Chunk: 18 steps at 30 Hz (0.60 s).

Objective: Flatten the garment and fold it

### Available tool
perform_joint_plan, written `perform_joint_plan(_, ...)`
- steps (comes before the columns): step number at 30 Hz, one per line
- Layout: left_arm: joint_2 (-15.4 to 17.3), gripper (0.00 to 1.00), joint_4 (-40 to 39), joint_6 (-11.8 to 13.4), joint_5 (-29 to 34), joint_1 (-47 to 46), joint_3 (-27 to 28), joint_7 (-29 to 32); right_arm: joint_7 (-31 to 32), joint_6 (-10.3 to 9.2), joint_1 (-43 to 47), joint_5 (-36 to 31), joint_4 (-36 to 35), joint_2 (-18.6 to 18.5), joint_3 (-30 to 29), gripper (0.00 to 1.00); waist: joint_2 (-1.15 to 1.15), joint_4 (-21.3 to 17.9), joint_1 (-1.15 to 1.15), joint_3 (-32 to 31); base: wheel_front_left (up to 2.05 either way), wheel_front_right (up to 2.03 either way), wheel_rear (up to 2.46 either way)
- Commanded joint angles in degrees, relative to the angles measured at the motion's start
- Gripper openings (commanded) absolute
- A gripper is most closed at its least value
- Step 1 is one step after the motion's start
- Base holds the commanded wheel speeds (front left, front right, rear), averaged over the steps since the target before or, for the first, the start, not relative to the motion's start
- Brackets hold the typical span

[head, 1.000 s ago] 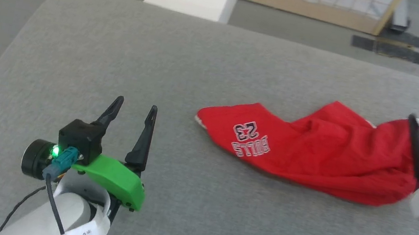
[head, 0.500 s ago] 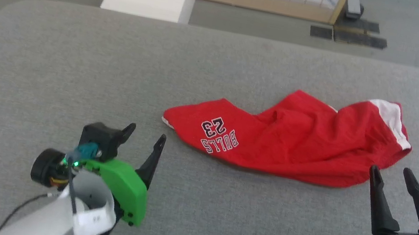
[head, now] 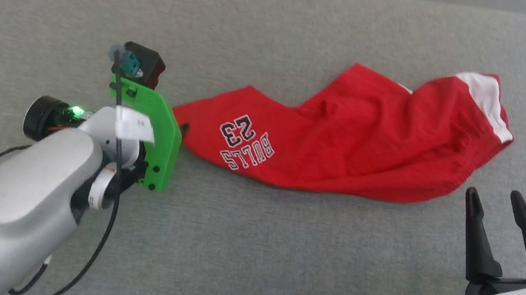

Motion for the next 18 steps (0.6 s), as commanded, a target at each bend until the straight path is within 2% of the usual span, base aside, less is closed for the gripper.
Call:
perform_joint_plan(1,0.0,1.00,0.9,0.0,-0.7,-1.6,0.0,1.2,-0.6,-0.08,-1.1,-0.4,-0.1,0.4,0.3,1.00,0.00,-2.7,0.00,3.0,0.00,0.00,0.00)
perform_joint_plan(11,0.0,1.00,5.5,-2.3,-1.0,-3.5,-2.7,6.2,-2.0,-0.08,-1.7,-1.0,0.7,1.3,0.4,1.00,0.00,-3.9,0.00,5.1,0.00,0.00,0.00)
perform_joint_plan(12,0.0,0.23,5.7,-2.9,-1.2,-3.3,-3.0,6.4,-2.0,-0.08,-1.8,-1.0,0.7,1.3,0.4,1.00,0.00,-3.9,0.00,5.1,0.00,0.00,0.00)
perform_joint_plan(13,-0.1,0.00,5.8,-3.4,-1.3,-3.1,-3.1,6.1,-2.0,-0.08,-1.8,-1.1,0.8,1.4,0.4,1.00,0.00,-3.8,0.00,5.1,0.00,0.00,0.00)
perform_joint_plan(16,-0.3,0.00,5.4,-4.1,-1.3,-2.4,-2.9,3.8,-1.9,-0.08,-1.7,-1.4,1.1,1.6,0.3,1.00,0.00,-3.2,0.00,4.3,0.00,0.00,0.00)
perform_joint_plan(18,-0.4,0.00,4.4,-3.5,-0.7,-1.8,-1.9,0.6,-1.7,-0.08,-1.5,-1.5,1.4,1.6,0.3,1.00,0.00,-2.6,0.00,3.3,0.00,0.00,0.00)
